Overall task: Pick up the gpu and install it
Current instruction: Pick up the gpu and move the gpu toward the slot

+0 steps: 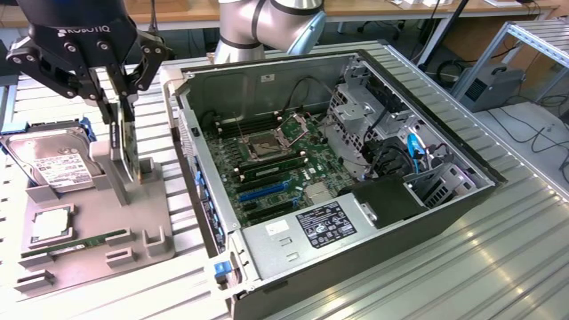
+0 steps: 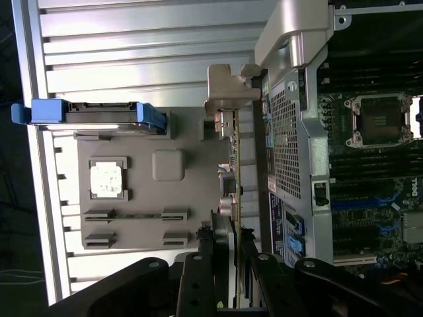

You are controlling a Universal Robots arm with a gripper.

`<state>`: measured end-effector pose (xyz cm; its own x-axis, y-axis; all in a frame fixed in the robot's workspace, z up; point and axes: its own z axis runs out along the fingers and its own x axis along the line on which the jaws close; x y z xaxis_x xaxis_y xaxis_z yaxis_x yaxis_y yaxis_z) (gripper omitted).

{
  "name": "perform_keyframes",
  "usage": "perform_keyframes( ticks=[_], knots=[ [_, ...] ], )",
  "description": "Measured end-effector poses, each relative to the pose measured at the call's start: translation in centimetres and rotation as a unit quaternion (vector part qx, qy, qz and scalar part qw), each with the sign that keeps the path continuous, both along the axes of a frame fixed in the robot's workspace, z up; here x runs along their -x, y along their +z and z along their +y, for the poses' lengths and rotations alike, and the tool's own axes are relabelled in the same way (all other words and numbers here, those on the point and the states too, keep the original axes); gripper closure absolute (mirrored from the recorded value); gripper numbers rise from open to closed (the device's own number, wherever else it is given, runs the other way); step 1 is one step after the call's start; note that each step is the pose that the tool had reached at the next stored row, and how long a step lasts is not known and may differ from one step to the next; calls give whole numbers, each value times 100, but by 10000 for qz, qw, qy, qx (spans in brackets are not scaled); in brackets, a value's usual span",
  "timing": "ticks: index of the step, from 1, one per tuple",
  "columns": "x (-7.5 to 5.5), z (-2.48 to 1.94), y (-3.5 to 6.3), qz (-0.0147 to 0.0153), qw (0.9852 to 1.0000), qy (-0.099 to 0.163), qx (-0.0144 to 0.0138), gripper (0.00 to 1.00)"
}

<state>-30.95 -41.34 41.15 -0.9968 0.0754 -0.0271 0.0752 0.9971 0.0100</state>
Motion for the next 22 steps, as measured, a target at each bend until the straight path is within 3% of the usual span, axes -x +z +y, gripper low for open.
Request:
perform_keyframes(
  ticks=[22],
  knots=[
    [0, 0, 118, 0, 10000, 0, 0, 73]
  ],
)
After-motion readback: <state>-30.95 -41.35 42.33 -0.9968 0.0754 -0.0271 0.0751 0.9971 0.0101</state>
